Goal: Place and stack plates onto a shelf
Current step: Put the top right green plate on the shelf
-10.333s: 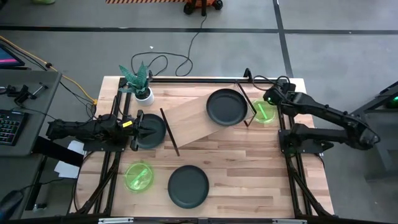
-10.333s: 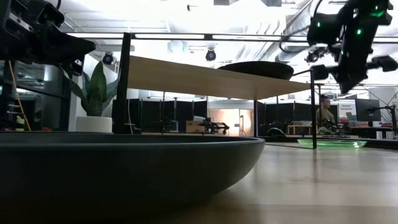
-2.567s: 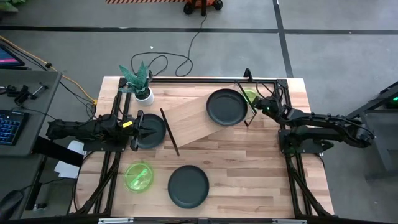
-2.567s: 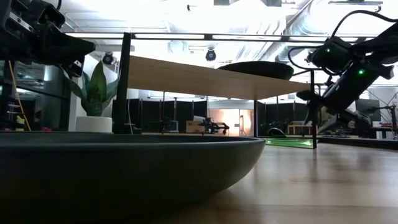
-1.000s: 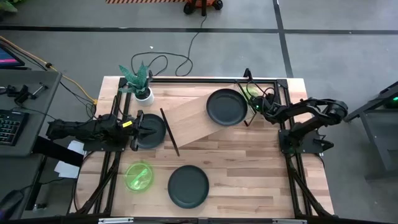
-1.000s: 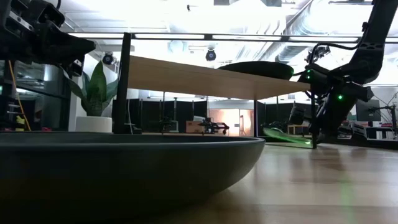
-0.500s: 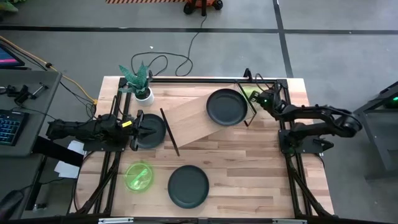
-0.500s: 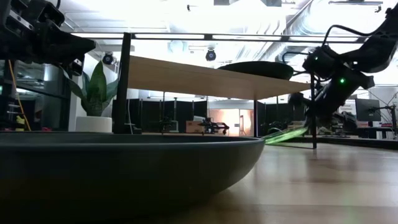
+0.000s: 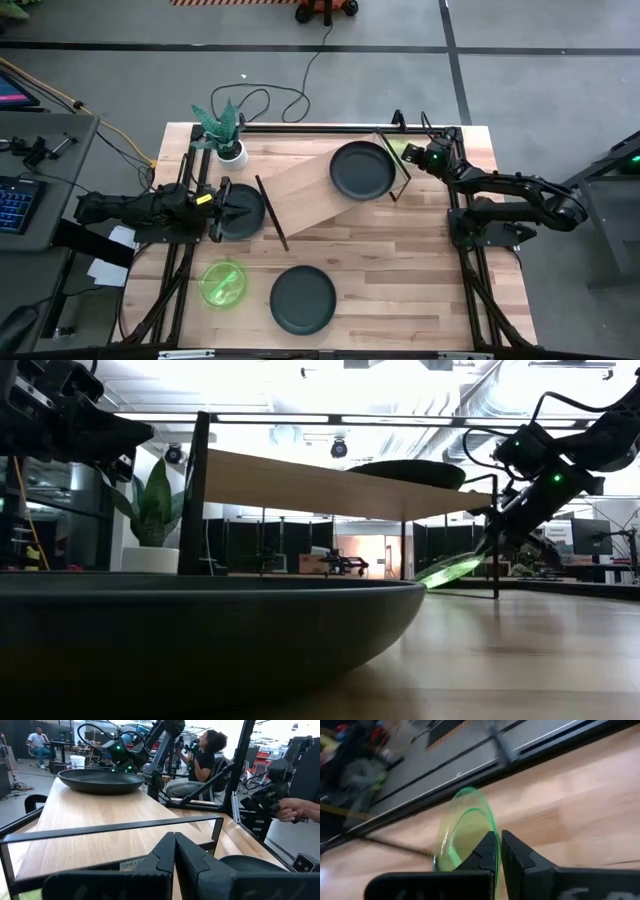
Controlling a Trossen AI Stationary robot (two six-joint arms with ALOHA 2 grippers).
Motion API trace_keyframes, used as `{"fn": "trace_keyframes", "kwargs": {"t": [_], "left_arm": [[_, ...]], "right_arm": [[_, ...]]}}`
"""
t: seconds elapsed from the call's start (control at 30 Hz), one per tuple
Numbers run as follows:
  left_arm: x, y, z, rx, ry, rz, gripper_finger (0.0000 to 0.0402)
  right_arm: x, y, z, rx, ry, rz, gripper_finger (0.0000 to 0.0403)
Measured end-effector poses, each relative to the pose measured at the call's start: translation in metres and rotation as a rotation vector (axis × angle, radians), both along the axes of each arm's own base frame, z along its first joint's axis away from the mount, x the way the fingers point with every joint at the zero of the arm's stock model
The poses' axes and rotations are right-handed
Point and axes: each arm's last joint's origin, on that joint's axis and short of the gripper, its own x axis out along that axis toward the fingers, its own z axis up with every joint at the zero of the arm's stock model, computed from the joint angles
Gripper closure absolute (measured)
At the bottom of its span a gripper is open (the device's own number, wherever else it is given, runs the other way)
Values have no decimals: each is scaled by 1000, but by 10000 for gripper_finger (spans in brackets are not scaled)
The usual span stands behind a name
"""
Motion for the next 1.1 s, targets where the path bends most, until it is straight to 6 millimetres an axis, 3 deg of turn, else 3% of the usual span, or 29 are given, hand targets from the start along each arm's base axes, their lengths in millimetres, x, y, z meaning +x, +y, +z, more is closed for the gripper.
{"fn": "trace_keyframes", "kwargs": {"t": [0.2, 0.57, 0.83, 1.1], "left_arm": [[0, 0, 0, 0, 0, 0, 401], [0, 0, 0, 0, -5, 0, 401], [0, 0, 0, 0, -4, 0, 401], [0, 0, 0, 0, -4, 0, 401]], "right_arm": [[2, 1, -3, 59, -44, 115, 403], [3, -2, 4, 6, -98, 116, 403], [-13, -7, 23, -76, -161, 54, 403], [-42, -1, 34, -97, -111, -51, 403]]}}
